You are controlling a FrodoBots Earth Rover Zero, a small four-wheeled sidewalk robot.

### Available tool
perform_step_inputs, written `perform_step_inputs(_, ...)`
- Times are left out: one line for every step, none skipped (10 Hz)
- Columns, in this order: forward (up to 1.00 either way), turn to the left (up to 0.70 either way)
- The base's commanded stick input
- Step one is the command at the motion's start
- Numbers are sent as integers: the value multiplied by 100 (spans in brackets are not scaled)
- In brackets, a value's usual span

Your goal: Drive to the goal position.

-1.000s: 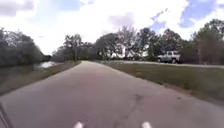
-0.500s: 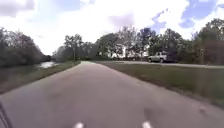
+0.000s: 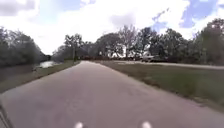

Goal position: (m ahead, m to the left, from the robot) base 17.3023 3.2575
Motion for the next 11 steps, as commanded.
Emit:
perform_step_inputs(100, 0)
perform_step_inputs(100, 0)
perform_step_inputs(100, 0)
perform_step_inputs(100, 0)
perform_step_inputs(100, 0)
perform_step_inputs(100, 0)
perform_step_inputs(100, 0)
perform_step_inputs(100, 0)
perform_step_inputs(100, 0)
perform_step_inputs(100, 0)
perform_step_inputs(100, 0)
